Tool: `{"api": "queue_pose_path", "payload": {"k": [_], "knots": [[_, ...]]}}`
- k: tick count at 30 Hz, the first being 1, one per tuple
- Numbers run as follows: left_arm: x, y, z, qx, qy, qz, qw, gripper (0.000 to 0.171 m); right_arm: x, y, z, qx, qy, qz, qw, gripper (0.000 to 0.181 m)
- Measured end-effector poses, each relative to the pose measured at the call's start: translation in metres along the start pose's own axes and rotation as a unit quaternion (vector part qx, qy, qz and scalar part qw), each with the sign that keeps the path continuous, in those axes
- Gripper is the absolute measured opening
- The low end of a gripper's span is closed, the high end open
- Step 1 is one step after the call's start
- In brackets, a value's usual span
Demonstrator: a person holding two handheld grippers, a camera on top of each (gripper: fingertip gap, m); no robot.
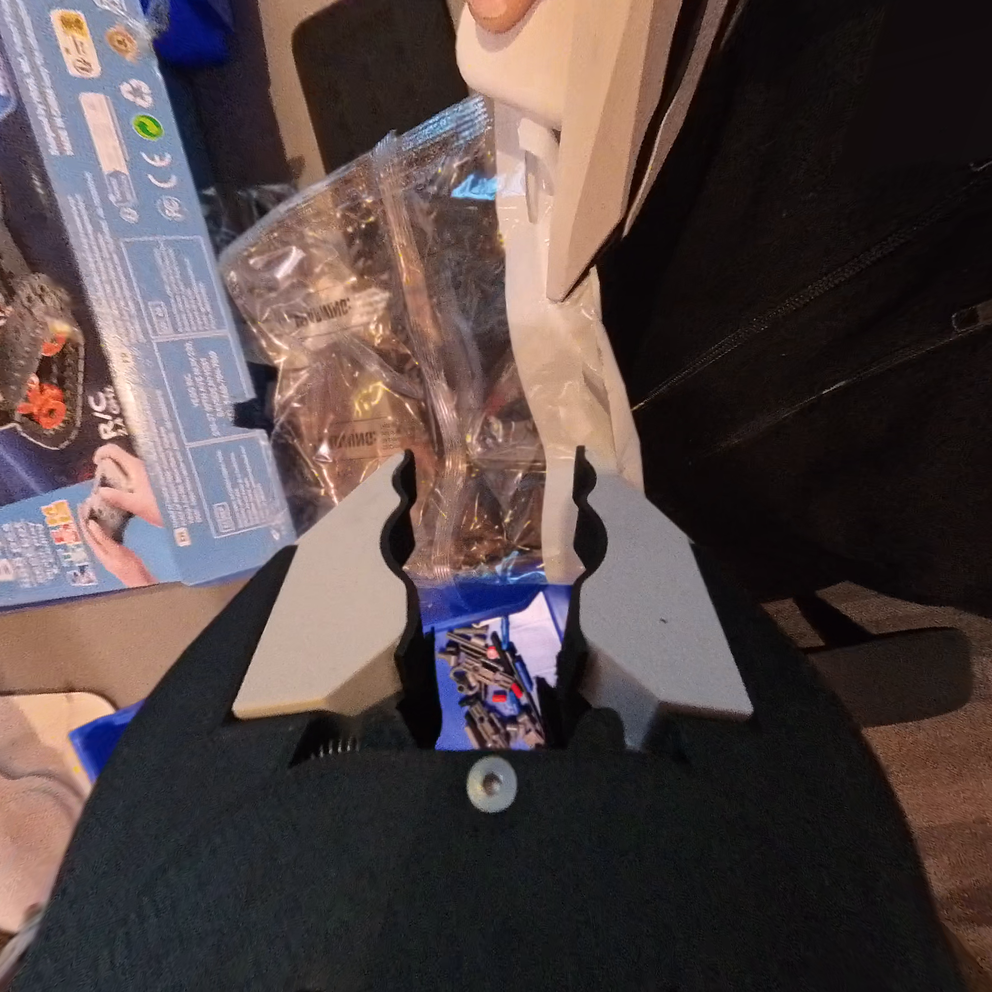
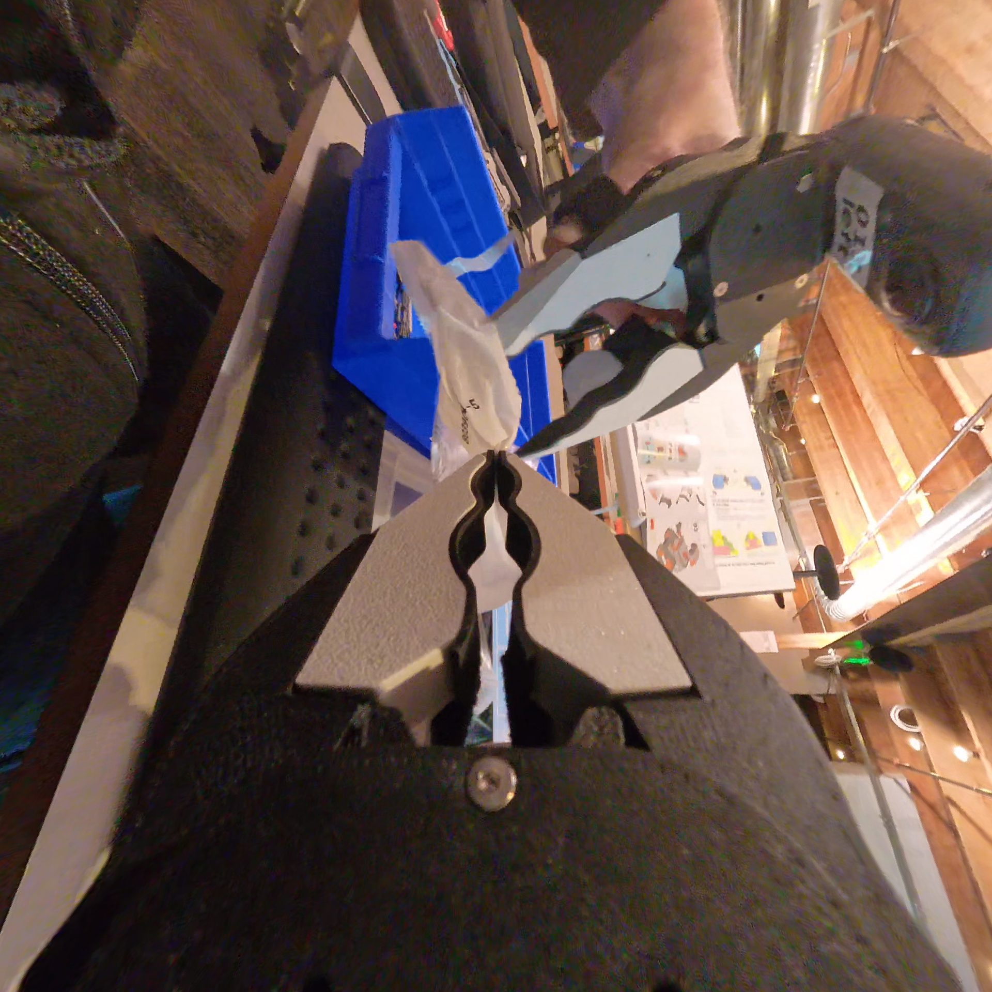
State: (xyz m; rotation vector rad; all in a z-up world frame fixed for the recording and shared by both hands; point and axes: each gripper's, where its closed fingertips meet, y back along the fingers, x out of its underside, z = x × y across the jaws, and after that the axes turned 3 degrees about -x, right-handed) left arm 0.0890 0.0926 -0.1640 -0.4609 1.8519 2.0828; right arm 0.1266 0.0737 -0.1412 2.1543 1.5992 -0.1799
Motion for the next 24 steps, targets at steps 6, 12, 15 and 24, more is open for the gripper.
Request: {"api": "queue_pose_path", "payload": {"k": [6,12,15,24], "knots": [[0.013,-0.013,-0.024,0.015,0.016,-0.016,1.0,0.058,-0.006,-0.013,0.017,-0.022,0.003,0.003,1.0,0.0],[0.018,-0.052,-0.041,0.034,0.023,-0.001,0.999,0.027,0.002,-0.011,0.042,-0.04,-0.013,0.01,0.999,0.0],[0.016,-0.061,-0.047,0.048,0.02,-0.004,0.999,0.003,0.006,-0.009,0.046,-0.038,-0.022,0.014,0.999,0.0],[0.005,-0.048,-0.014,-0.037,0.062,-0.036,0.997,0.0,0.018,0.0,0.053,-0.052,-0.036,0.014,0.998,0.0]]}}
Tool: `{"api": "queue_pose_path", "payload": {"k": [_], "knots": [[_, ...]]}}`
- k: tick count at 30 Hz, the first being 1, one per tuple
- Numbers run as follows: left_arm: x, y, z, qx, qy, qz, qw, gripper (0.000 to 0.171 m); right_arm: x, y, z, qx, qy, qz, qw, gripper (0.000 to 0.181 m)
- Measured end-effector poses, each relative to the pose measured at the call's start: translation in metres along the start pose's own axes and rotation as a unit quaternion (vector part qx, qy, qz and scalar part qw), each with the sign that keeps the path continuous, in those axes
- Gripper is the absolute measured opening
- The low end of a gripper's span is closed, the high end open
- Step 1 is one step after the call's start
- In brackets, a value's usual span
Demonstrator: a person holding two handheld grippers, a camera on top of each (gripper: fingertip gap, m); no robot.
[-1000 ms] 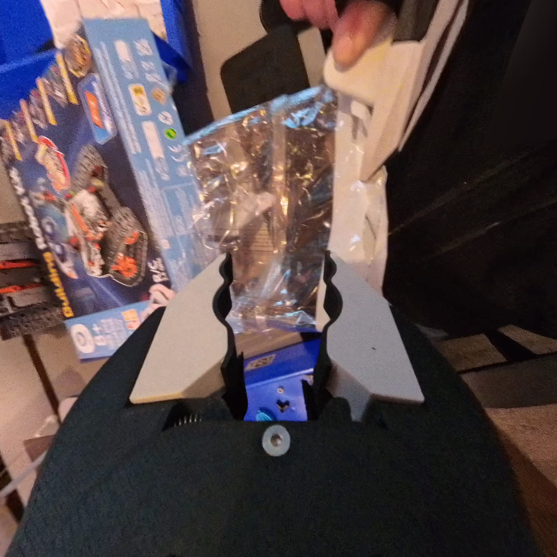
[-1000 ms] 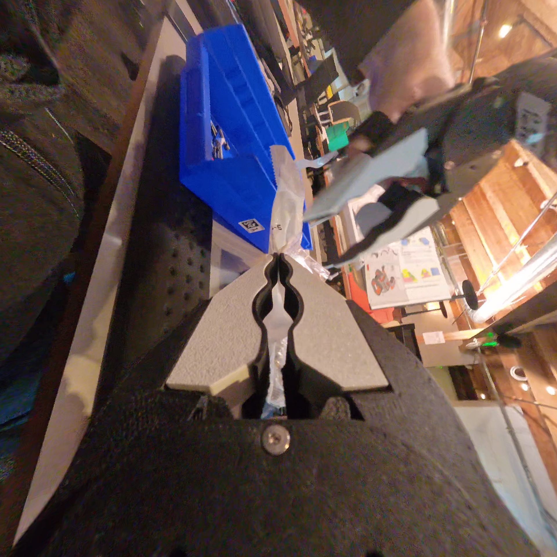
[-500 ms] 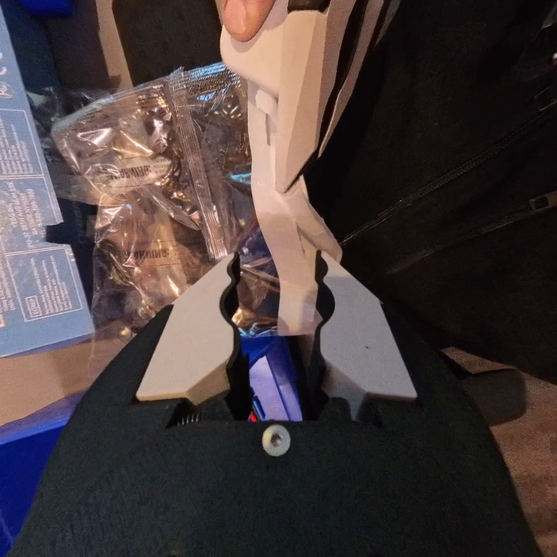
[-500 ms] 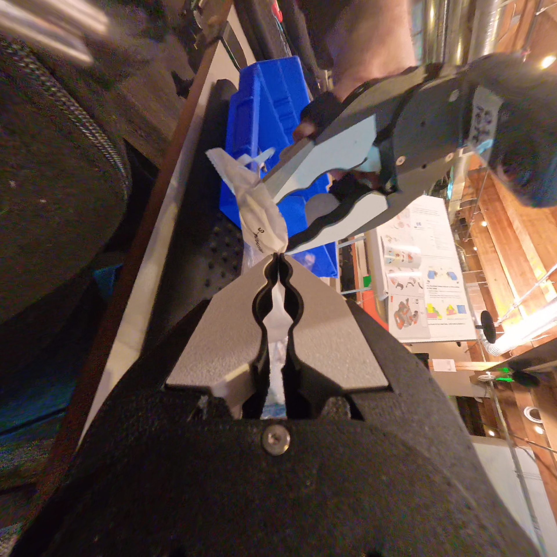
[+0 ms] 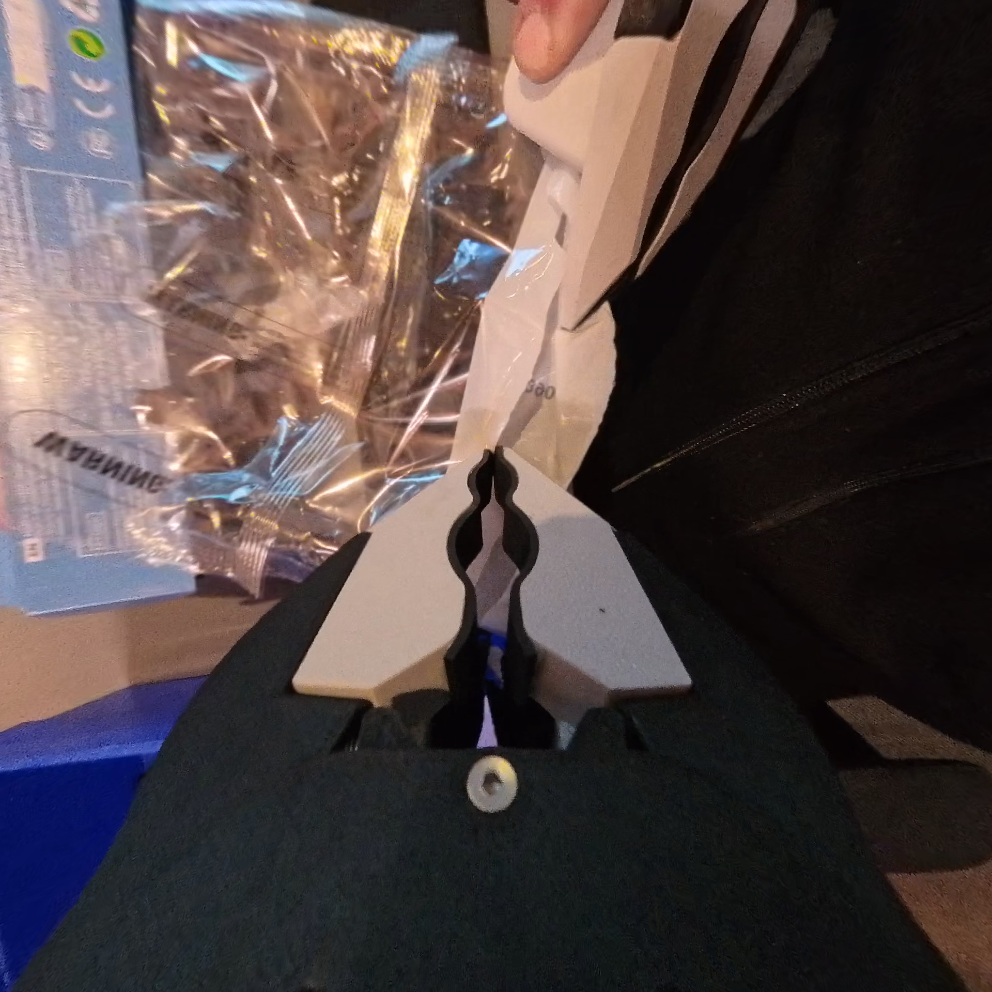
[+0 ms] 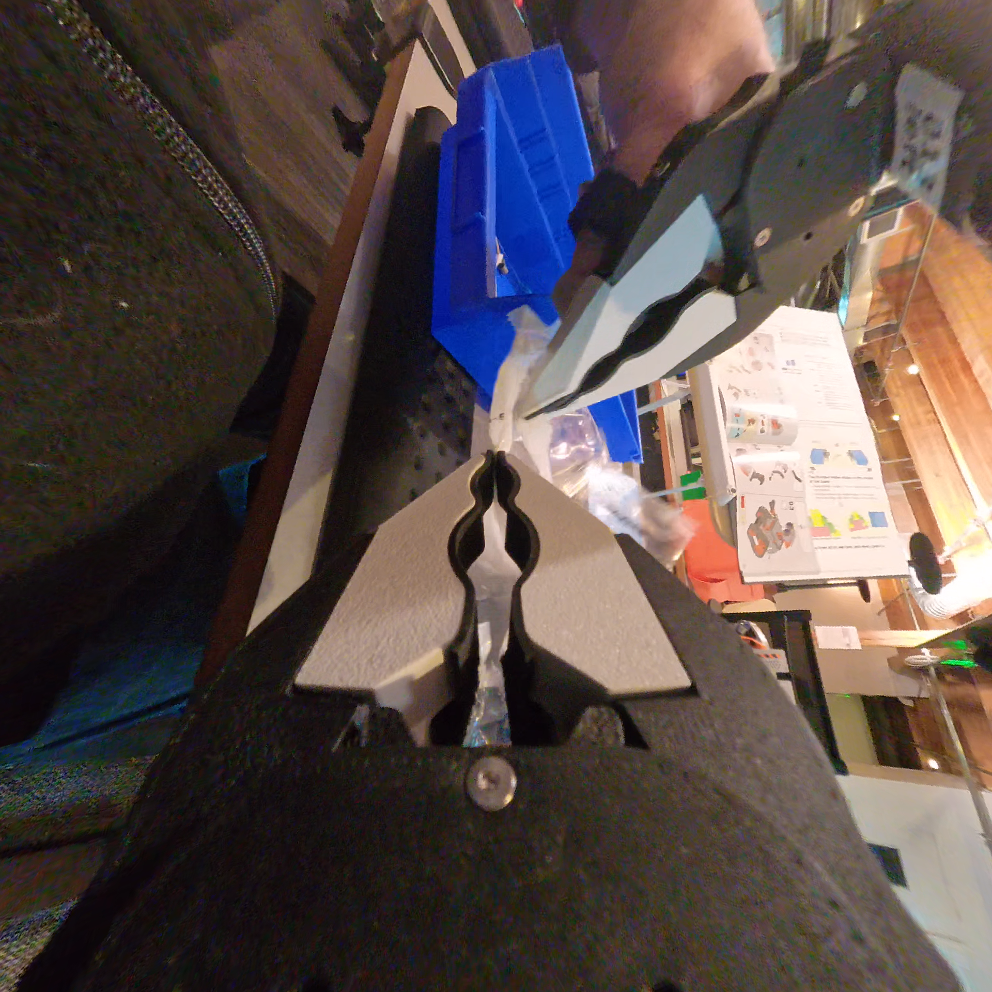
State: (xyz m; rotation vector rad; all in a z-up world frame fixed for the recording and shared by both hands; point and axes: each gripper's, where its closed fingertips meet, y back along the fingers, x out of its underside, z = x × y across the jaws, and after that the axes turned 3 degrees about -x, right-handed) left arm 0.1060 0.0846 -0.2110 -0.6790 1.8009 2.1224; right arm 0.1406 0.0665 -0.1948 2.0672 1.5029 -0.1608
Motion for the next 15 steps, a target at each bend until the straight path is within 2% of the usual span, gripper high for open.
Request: {"api": "queue_pose_path", "payload": {"k": [2,8,10,14,15], "knots": [[-0.006,0.01,0.01,-0.027,0.001,-0.011,1.0,0.0,0.002,-0.001,0.0,-0.014,-0.016,-0.003,1.0,0.0],[-0.017,0.038,0.033,-0.072,0.044,-0.059,0.995,0.0,0.022,-0.027,0.01,-0.095,-0.067,0.048,0.992,0.0],[-0.017,0.047,0.035,-0.085,0.062,-0.075,0.992,0.0,0.021,-0.032,0.003,-0.095,-0.068,0.047,0.992,0.0],[-0.008,0.067,0.042,-0.142,0.075,-0.069,0.985,0.0,-0.007,-0.035,-0.027,-0.081,-0.114,-0.006,0.99,0.02],[-0.007,0.074,0.043,-0.153,0.084,-0.072,0.982,0.0,-0.012,-0.038,-0.033,-0.077,-0.116,-0.007,0.99,0.031]]}}
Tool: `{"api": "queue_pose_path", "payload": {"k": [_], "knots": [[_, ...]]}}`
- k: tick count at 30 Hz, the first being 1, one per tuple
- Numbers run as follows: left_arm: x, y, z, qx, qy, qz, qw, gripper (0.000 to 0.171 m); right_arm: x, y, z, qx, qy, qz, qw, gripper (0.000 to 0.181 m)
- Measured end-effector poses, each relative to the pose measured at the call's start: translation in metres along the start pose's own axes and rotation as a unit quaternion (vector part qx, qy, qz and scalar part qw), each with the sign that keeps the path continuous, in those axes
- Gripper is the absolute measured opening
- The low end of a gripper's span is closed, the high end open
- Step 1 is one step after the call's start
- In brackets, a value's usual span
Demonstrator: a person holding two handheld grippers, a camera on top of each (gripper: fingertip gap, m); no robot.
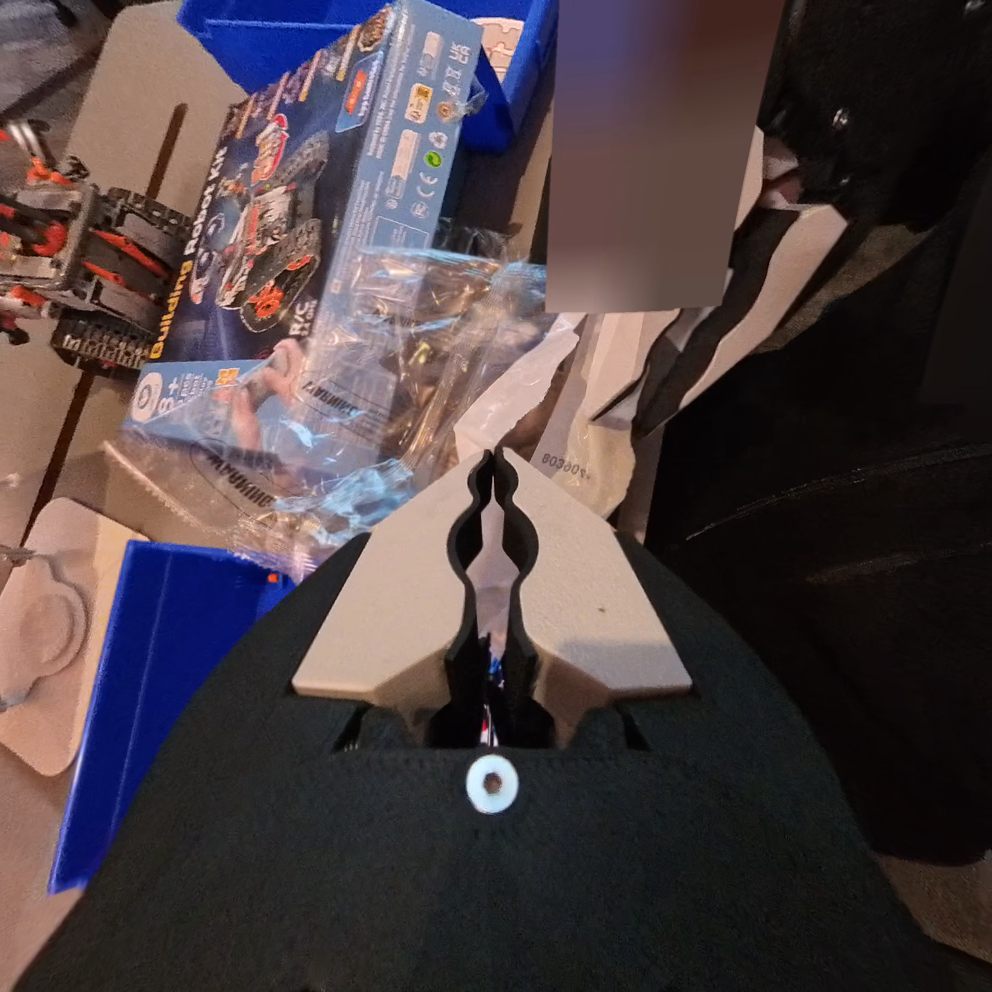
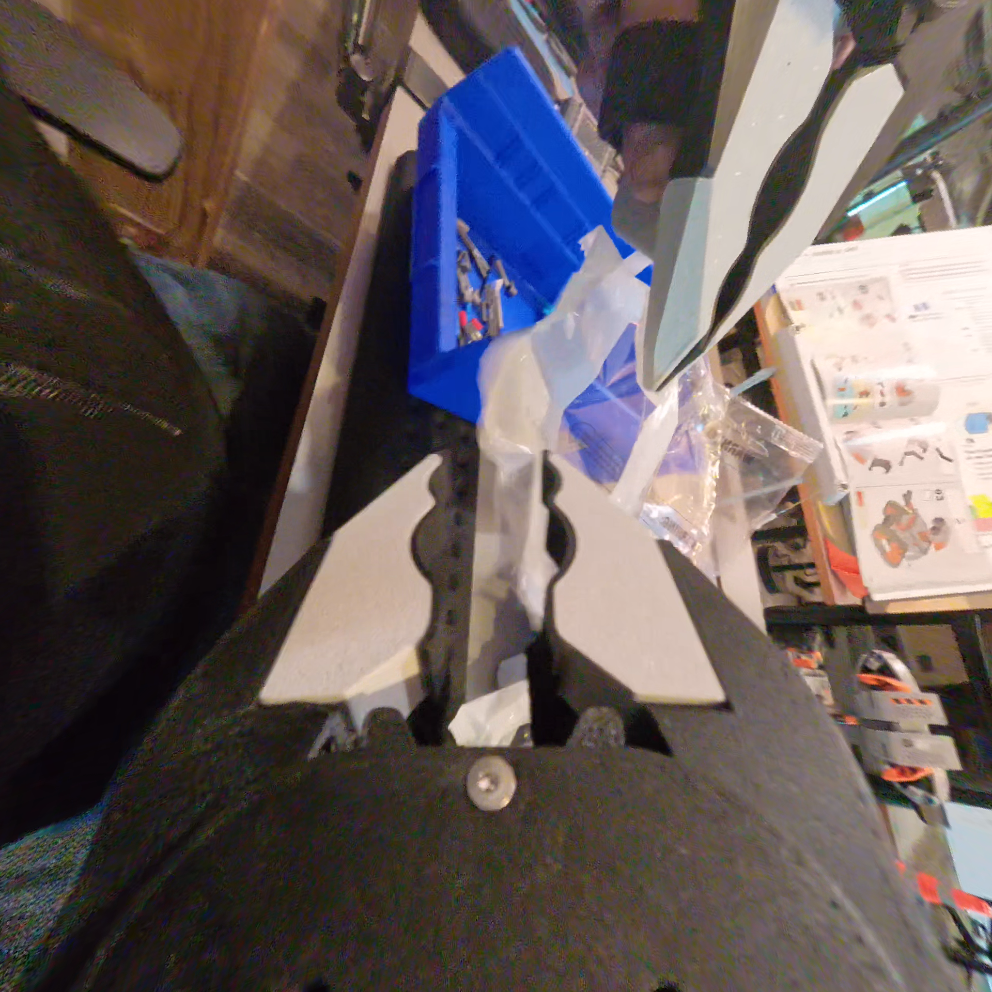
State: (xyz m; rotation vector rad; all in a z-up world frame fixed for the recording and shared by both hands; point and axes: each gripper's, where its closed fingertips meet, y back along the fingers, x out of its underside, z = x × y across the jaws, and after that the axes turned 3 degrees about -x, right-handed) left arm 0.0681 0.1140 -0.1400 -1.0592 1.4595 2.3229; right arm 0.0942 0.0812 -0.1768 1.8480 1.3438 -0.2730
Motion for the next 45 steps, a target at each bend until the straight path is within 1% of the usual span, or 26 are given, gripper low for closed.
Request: {"api": "queue_pose_path", "payload": {"k": [1,3,5,7,9,11,12,13,14,15,16,17,19,20,21,23,25,26,28,30,32,34,36,41,43,45], "knots": [[0.0,0.006,0.005,-0.013,0.009,-0.005,1.0,0.0,-0.006,-0.003,-0.005,0.007,0.001,0.005,1.0,0.044],[0.0,0.017,0.015,-0.034,0.029,-0.014,0.999,0.0,-0.016,-0.011,-0.016,0.03,0.013,0.026,0.999,0.046],[0.001,0.027,0.023,-0.053,0.05,-0.026,0.997,0.0,-0.018,-0.02,-0.022,0.042,0.026,0.073,0.996,0.069],[0.001,0.035,0.029,-0.07,0.066,-0.039,0.995,0.0,-0.016,-0.03,-0.028,0.056,0.035,0.123,0.99,0.069],[0.001,0.043,0.033,-0.085,0.076,-0.054,0.992,0.0,-0.011,-0.042,-0.035,0.074,0.04,0.168,0.982,0.077],[0.001,0.05,0.034,-0.09,0.086,-0.071,0.99,0.0,0.004,-0.053,-0.054,0.126,0.062,0.236,0.962,0.082],[0.0,0.054,0.034,-0.095,0.091,-0.083,0.988,0.0,0.006,-0.059,-0.064,0.158,0.084,0.247,0.952,0.082],[0.0,0.057,0.033,-0.093,0.098,-0.095,0.986,0.0,0.007,-0.068,-0.067,0.168,0.1,0.246,0.949,0.082],[0.0,0.059,0.033,-0.093,0.108,-0.108,0.984,0.0,0.004,-0.075,-0.074,0.19,0.11,0.239,0.946,0.077],[0.001,0.061,0.034,-0.094,0.118,-0.121,0.981,0.0,-0.003,-0.078,-0.083,0.222,0.121,0.223,0.941,0.068],[0.003,0.062,0.033,-0.09,0.128,-0.134,0.979,0.0,-0.009,-0.083,-0.087,0.233,0.128,0.206,0.942,0.058],[0.005,0.063,0.033,-0.084,0.137,-0.147,0.976,0.0,-0.01,-0.089,-0.088,0.225,0.129,0.199,0.945,0.06],[0.007,0.07,0.035,-0.086,0.15,-0.172,0.97,0.0,-0.002,-0.096,-0.099,0.234,0.136,0.225,0.936,0.061],[0.005,0.075,0.033,-0.076,0.15,-0.192,0.967,0.0,-0.001,-0.102,-0.099,0.222,0.145,0.225,0.938,0.054],[0.004,0.08,0.036,-0.084,0.152,-0.206,0.963,0.0,0.002,-0.108,-0.095,0.197,0.149,0.229,0.942,0.036],[0.003,0.09,0.04,-0.104,0.145,-0.221,0.959,0.0,0.005,-0.109,-0.092,0.171,0.168,0.241,0.94,0.106],[0.001,0.101,0.046,-0.124,0.144,-0.24,0.952,0.0,0.006,-0.107,-0.091,0.152,0.169,0.246,0.942,0.17],[0.002,0.103,0.047,-0.13,0.142,-0.24,0.952,0.0,0.007,-0.105,-0.091,0.142,0.173,0.253,0.941,0.0],[0.005,0.11,0.053,-0.163,0.131,-0.247,0.946,0.0,0.008,-0.102,-0.09,0.122,0.196,0.261,0.937,0.0],[0.008,0.112,0.051,-0.159,0.133,-0.248,0.946,0.0,0.007,-0.099,-0.085,0.09,0.212,0.255,0.939,0.0],[0.014,0.111,0.053,-0.149,0.142,-0.246,0.947,0.0,0.009,-0.092,-0.099,0.106,0.218,0.28,0.929,0.0],[0.024,0.107,0.058,-0.146,0.147,-0.226,0.952,0.0,0.004,-0.091,-0.105,0.099,0.242,0.278,0.924,0.0],[0.023,0.113,0.063,-0.156,0.141,-0.229,0.95,0.001,0.002,-0.092,-0.109,0.092,0.267,0.289,0.915,0.0],[0.019,0.124,0.067,-0.171,0.114,-0.184,0.961,0.04,0.003,-0.098,-0.115,0.073,0.304,0.32,0.895,0.0],[0.015,0.123,0.062,-0.167,0.101,-0.16,0.968,0.047,0.0,-0.099,-0.119,0.072,0.319,0.327,0.887,0.0],[0.016,0.115,0.057,-0.154,0.089,-0.121,0.977,0.048,-0.006,-0.1,-0.122,0.072,0.327,0.326,0.884,0.0]]}}
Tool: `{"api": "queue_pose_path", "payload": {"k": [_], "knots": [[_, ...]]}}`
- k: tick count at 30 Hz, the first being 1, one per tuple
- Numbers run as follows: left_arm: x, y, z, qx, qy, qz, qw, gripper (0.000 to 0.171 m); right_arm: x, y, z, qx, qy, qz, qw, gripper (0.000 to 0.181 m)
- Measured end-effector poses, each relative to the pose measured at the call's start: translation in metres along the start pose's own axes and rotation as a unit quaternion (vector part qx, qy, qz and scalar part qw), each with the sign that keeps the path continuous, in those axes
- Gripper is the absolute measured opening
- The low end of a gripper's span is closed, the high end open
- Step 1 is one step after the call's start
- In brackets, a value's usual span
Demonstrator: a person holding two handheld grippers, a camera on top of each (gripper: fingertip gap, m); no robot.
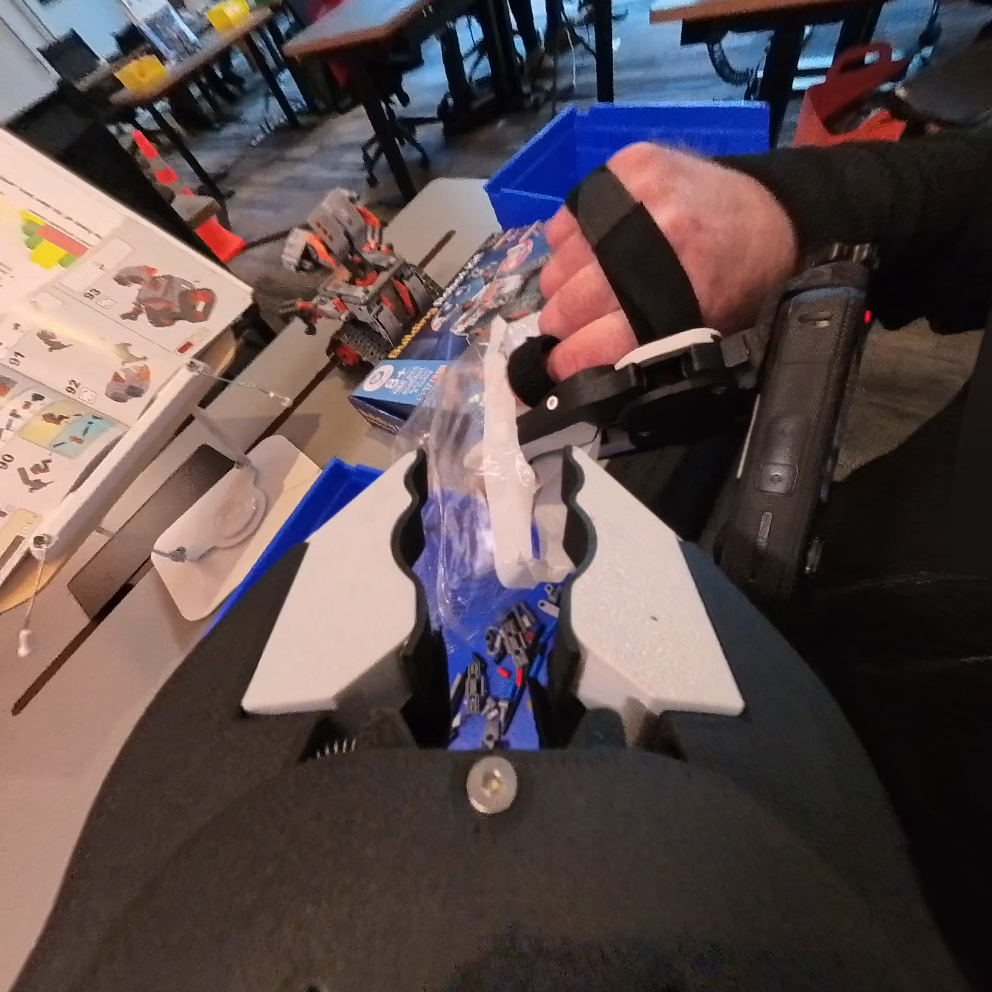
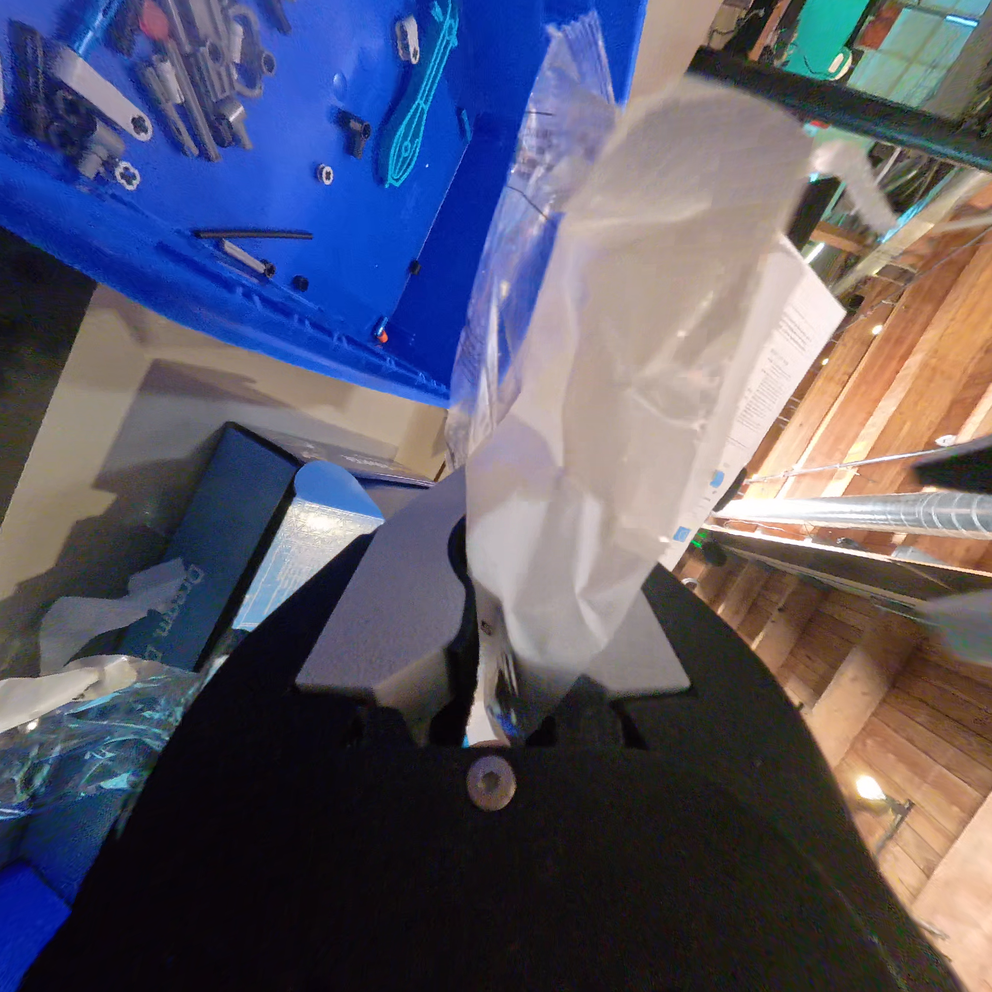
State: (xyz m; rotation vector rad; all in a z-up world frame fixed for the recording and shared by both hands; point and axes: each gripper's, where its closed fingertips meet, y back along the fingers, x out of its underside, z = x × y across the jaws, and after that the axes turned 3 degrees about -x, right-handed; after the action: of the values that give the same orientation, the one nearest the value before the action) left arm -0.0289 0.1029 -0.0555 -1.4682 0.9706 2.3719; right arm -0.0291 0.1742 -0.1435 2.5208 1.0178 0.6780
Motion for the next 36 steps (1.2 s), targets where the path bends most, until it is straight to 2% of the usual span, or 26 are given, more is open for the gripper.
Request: {"api": "queue_pose_path", "payload": {"k": [6,8,10,11,12,13,14,18,21,22,24,26,28,32,34,36], "knots": [[0.029,-0.03,-0.004,0.03,0.0,0.101,0.994,0.049,-0.003,0.003,-0.01,0.012,0.024,0.01,1.0,0.0],[0.041,-0.037,-0.002,0.036,0.007,0.127,0.991,0.042,-0.004,0.004,-0.009,0.013,0.027,0.011,0.999,0.033],[0.05,-0.041,-0.001,0.04,0.008,0.139,0.99,0.021,-0.004,0.005,-0.007,0.013,0.028,0.01,0.999,0.069],[0.054,-0.044,0.001,0.038,0.01,0.144,0.989,0.011,-0.004,0.006,-0.006,0.013,0.029,0.01,0.999,0.069],[0.055,-0.046,0.002,0.036,0.007,0.142,0.989,0.0,-0.004,0.006,-0.005,0.013,0.031,0.011,0.999,0.044],[0.058,-0.048,0.005,0.027,0.004,0.145,0.989,0.0,-0.004,0.007,-0.005,0.013,0.033,0.011,0.999,0.018],[0.06,-0.049,0.011,0.007,-0.006,0.148,0.989,0.0,-0.005,0.007,-0.004,0.011,0.034,0.01,0.999,0.0],[0.049,-0.034,0.052,-0.1,-0.021,0.121,0.987,0.0,-0.014,0.008,0.014,-0.017,0.053,-0.008,0.998,0.0],[0.037,-0.017,0.07,-0.147,-0.025,0.087,0.985,0.0,-0.024,0.01,0.013,-0.009,0.042,-0.036,0.998,0.0],[0.034,-0.014,0.072,-0.159,-0.03,0.08,0.984,0.0,-0.027,0.011,0.01,-0.002,0.034,-0.043,0.998,0.005],[0.032,-0.007,0.08,-0.192,-0.052,0.082,0.977,0.0,-0.029,0.012,-0.002,0.021,0.01,-0.051,0.998,0.05],[0.029,0.001,0.085,-0.208,-0.06,0.081,0.973,0.0,-0.032,0.016,-0.014,0.047,-0.01,-0.062,0.997,0.071],[0.027,0.011,0.093,-0.227,-0.066,0.08,0.968,0.0,-0.036,0.023,-0.027,0.07,-0.039,-0.086,0.993,0.083],[0.031,0.029,0.115,-0.266,-0.072,0.094,0.957,0.0,-0.042,0.045,-0.056,0.119,-0.102,-0.15,0.976,0.087],[0.037,0.041,0.129,-0.298,-0.08,0.107,0.945,0.0,-0.04,0.053,-0.062,0.112,-0.148,-0.178,0.966,0.078],[0.045,0.05,0.139,-0.307,-0.07,0.112,0.943,0.0,-0.038,0.055,-0.063,0.07,-0.225,-0.219,0.947,0.064]]}}
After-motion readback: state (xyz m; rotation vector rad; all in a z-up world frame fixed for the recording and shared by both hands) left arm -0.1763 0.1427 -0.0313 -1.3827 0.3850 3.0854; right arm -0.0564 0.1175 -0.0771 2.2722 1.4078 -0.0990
